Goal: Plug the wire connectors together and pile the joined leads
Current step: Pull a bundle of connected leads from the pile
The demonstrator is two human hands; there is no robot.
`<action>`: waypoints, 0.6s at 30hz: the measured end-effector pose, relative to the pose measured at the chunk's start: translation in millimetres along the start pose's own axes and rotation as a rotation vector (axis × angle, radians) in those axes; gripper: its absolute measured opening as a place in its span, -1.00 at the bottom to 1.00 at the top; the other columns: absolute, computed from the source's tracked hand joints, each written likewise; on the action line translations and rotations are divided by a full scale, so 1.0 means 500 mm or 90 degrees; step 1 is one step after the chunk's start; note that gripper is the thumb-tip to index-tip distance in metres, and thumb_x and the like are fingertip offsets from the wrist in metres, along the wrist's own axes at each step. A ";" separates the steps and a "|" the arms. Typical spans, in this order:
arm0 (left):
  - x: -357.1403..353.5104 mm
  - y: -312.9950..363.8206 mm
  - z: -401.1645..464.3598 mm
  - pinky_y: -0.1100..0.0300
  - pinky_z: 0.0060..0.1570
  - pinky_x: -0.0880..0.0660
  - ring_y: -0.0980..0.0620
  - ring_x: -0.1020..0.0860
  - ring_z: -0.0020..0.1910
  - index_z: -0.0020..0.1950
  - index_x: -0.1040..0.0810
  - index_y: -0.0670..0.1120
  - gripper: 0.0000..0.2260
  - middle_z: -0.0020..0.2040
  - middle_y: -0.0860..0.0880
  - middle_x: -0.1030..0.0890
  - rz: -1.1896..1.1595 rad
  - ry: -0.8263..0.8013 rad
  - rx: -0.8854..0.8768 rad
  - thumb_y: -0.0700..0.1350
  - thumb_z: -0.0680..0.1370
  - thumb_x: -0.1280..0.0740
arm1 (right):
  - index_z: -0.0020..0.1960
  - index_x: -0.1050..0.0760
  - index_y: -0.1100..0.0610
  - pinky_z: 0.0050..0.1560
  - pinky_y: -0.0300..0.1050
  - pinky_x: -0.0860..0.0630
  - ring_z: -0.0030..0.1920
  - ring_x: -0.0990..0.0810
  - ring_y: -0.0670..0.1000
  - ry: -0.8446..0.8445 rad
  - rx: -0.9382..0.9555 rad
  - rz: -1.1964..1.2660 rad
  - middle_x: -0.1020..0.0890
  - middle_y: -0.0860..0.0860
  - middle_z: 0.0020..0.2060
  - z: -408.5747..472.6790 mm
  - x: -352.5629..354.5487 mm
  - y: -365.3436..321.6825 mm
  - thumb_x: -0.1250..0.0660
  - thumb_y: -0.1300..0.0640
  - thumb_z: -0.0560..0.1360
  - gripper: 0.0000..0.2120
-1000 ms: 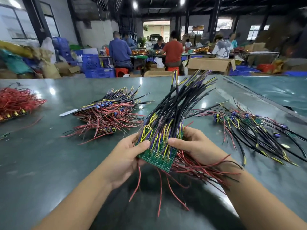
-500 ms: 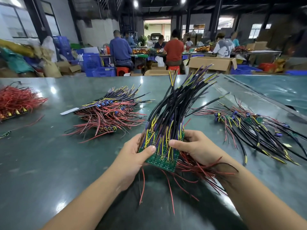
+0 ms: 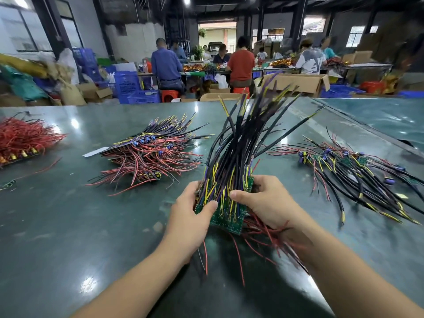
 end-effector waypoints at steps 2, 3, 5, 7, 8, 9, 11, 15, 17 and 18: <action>0.004 0.003 0.003 0.17 0.17 -0.45 0.18 -0.57 0.06 0.11 -0.53 0.01 -0.70 0.02 0.09 -0.65 0.023 0.022 -0.009 -0.32 0.49 -0.36 | -0.06 -0.62 0.13 0.09 0.10 -0.55 -0.05 -0.66 0.09 0.029 0.013 -0.048 -0.71 0.03 -0.15 -0.004 0.000 -0.008 -0.45 0.11 0.43 -0.88; 0.005 0.004 0.005 0.19 0.15 -0.46 0.16 -0.58 0.06 0.10 -0.54 0.01 -0.71 0.02 0.07 -0.66 0.010 0.020 -0.007 -0.34 0.49 -0.36 | -0.06 -0.62 0.13 0.08 0.08 -0.56 -0.06 -0.66 0.09 0.032 0.015 -0.037 -0.71 0.03 -0.14 -0.005 0.001 -0.011 -0.45 0.13 0.44 -0.89; 0.001 0.001 0.009 0.22 0.08 -0.51 0.12 -0.61 0.05 0.09 -0.56 -0.02 -0.71 0.01 0.04 -0.68 -0.069 -0.022 0.030 -0.37 0.51 -0.32 | -0.02 -0.62 0.22 0.05 -0.07 -0.58 -0.08 -0.66 0.08 0.006 0.003 0.055 -0.70 0.08 -0.10 -0.004 0.003 -0.011 -0.42 0.23 0.46 -0.89; -0.010 -0.007 0.008 0.14 0.00 -0.59 0.03 -0.63 0.02 0.12 -0.56 -0.09 -0.75 0.03 -0.04 -0.68 -0.215 -0.092 0.111 -0.36 0.53 -0.29 | 0.02 -0.59 0.32 -0.07 -0.29 -0.56 -0.14 -0.62 0.02 -0.043 -0.017 0.147 -0.67 0.11 -0.09 -0.005 0.010 -0.012 -0.37 0.32 0.47 -0.86; -0.014 -0.011 0.006 0.10 -0.05 -0.62 -0.01 -0.64 0.00 0.14 -0.56 -0.14 -0.77 0.05 -0.09 -0.68 -0.278 -0.116 0.154 -0.34 0.53 -0.28 | 0.02 -0.58 0.33 -0.08 -0.33 -0.55 -0.16 -0.61 -0.02 -0.071 -0.028 0.178 -0.67 0.10 -0.13 -0.006 0.014 -0.012 -0.35 0.32 0.48 -0.87; -0.015 -0.014 0.005 0.10 -0.10 -0.63 -0.02 -0.65 -0.03 0.14 -0.55 -0.18 -0.79 0.05 -0.14 -0.67 -0.317 -0.126 0.184 -0.32 0.53 -0.27 | -0.03 -0.58 0.31 -0.12 -0.36 -0.53 -0.20 -0.60 -0.08 -0.093 -0.037 0.201 -0.67 0.05 -0.20 -0.008 0.017 -0.012 -0.33 0.32 0.50 -0.91; -0.012 -0.016 0.007 0.14 -0.18 -0.62 -0.01 -0.66 -0.10 0.11 -0.56 -0.22 -0.81 0.03 -0.18 -0.67 -0.342 -0.119 0.212 -0.31 0.53 -0.26 | -0.13 -0.59 0.22 -0.24 -0.42 -0.45 -0.31 -0.57 -0.15 -0.109 -0.057 0.218 -0.65 -0.04 -0.33 -0.013 0.023 -0.008 -0.33 0.26 0.51 -0.92; -0.002 -0.009 0.013 0.15 -0.23 -0.61 0.01 -0.65 -0.15 0.14 -0.55 -0.21 -0.80 0.00 -0.16 -0.67 -0.311 -0.131 0.183 -0.32 0.54 -0.25 | -0.02 -0.60 0.24 -0.18 -0.12 -0.42 -0.18 -0.47 0.08 -0.116 -0.115 0.280 -0.58 0.18 -0.14 -0.021 0.017 0.011 -0.37 0.17 0.47 -0.85; 0.004 -0.008 0.014 0.17 -0.27 -0.60 0.01 -0.64 -0.17 0.14 -0.54 -0.22 -0.79 -0.01 -0.15 -0.67 -0.307 -0.146 0.173 -0.31 0.52 -0.26 | -0.03 -0.59 0.27 -0.17 -0.06 -0.47 -0.23 -0.53 0.10 -0.105 -0.117 0.321 -0.62 0.19 -0.15 -0.021 0.020 0.011 -0.37 0.20 0.46 -0.85; 0.009 -0.008 0.015 0.18 -0.29 -0.59 0.02 -0.64 -0.18 0.14 -0.54 -0.22 -0.78 -0.03 -0.14 -0.67 -0.311 -0.148 0.170 -0.31 0.51 -0.26 | -0.05 -0.59 0.27 -0.19 -0.12 -0.54 -0.27 -0.60 0.08 -0.100 -0.108 0.347 -0.65 0.17 -0.17 -0.020 0.025 0.010 -0.36 0.24 0.46 -0.88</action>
Point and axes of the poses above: each hand's wrist, its own z-axis towards the middle knuckle, its own x-axis out of the back of the hand, y = z × x, the point moved 8 cm from there along z, towards the middle knuckle
